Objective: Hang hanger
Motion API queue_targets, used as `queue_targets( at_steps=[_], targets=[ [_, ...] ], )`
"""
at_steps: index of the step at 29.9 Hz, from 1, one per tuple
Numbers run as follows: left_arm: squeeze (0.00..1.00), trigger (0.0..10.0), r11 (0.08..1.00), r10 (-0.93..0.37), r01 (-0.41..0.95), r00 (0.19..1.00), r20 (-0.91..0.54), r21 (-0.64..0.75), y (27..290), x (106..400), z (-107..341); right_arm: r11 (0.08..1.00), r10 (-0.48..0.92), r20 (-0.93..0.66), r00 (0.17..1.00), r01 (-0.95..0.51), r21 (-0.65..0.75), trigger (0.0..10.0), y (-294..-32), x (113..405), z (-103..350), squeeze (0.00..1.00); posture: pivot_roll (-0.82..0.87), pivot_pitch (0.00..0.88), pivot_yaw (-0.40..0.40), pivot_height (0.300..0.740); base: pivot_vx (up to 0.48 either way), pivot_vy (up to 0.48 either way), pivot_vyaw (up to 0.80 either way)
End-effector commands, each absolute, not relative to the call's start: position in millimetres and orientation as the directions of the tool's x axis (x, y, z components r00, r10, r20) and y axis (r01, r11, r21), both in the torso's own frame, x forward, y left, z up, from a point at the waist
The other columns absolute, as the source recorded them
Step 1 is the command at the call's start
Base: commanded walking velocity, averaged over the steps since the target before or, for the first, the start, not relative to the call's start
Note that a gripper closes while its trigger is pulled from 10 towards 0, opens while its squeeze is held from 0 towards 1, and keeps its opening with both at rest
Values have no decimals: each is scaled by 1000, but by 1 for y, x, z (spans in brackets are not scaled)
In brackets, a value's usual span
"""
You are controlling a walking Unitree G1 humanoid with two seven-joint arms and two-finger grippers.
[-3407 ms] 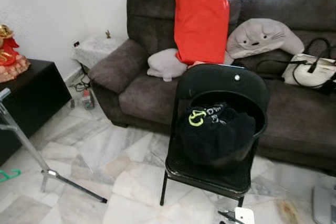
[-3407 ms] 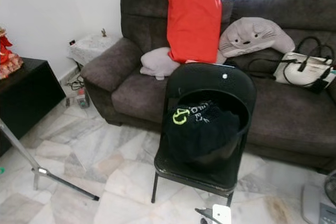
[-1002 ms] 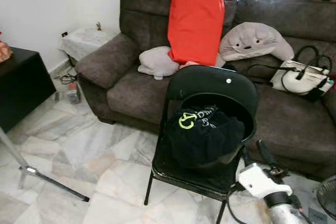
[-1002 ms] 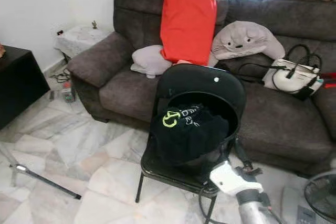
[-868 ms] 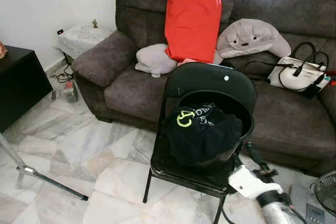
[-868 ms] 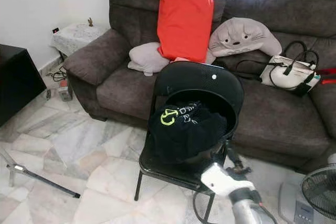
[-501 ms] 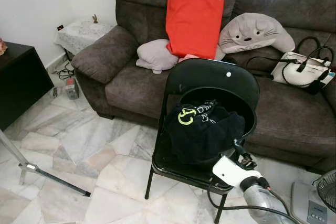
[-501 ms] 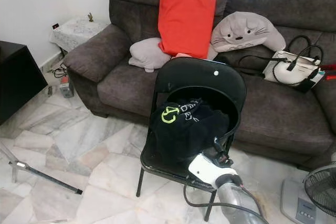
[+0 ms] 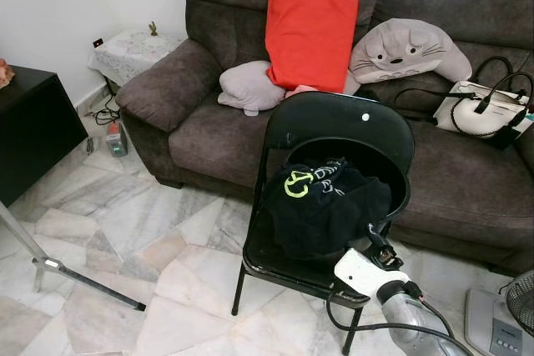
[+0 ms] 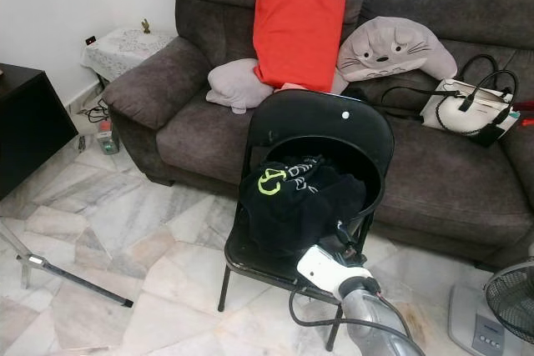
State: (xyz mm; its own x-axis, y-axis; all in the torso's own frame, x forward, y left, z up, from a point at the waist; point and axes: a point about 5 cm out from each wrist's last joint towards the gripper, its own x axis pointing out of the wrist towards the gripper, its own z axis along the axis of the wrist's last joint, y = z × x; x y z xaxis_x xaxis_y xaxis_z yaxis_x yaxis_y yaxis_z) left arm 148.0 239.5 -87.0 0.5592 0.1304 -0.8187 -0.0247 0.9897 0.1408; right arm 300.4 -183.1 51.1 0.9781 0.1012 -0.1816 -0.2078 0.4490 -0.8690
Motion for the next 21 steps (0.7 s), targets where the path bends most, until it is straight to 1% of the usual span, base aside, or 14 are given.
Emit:
queue_targets(
  at_steps=[1,8,13,14,15,16,17,18,21],
  targets=[
    [0,10000,990,135,-33,535,-834,139,242,139,-90,435,129,-167,977,-207,-876,10000,-178,304,55,0,-1,89,-5,740,0,0,0],
    [0,10000,990,133,-30,537,-833,138,242,138,-90,404,179,-185,966,-243,-882,10000,-169,312,55,0,11,80,-8,740,0,0,0],
    [0,10000,989,136,-32,537,-833,141,242,138,-90,397,177,-168,970,-227,-889,10000,-167,315,58,0,12,85,-6,740,0,0,0],
    [0,10000,989,137,-31,536,-833,142,242,138,-90,400,175,-155,972,-214,-891,8706,-167,316,59,0,11,88,-5,740,0,0,0],
    [0,10000,989,137,-31,536,-833,143,243,138,-90,403,172,-142,975,-202,-893,8706,-168,317,61,0,10,90,-4,740,0,0,0],
    [0,10000,989,137,-31,536,-833,143,243,138,-90,410,171,-129,977,-190,-892,1922,-168,317,63,0,9,91,-4,740,0,0,0],
    [0,10000,989,137,-30,535,-833,144,243,138,-90,418,170,-116,979,-178,-891,1922,-169,317,64,0,7,92,-3,740,0,0,0],
    [0,10000,989,137,-29,535,-834,144,243,138,-90,420,171,-104,980,-168,-892,0,-169,317,66,0,3,94,-2,740,0,0,0],
    [0,10000,989,135,-25,535,-834,143,243,138,-90,422,175,-85,981,-152,-894,0,-170,317,68,0,-2,96,-1,740,0,0,0]
  ],
)
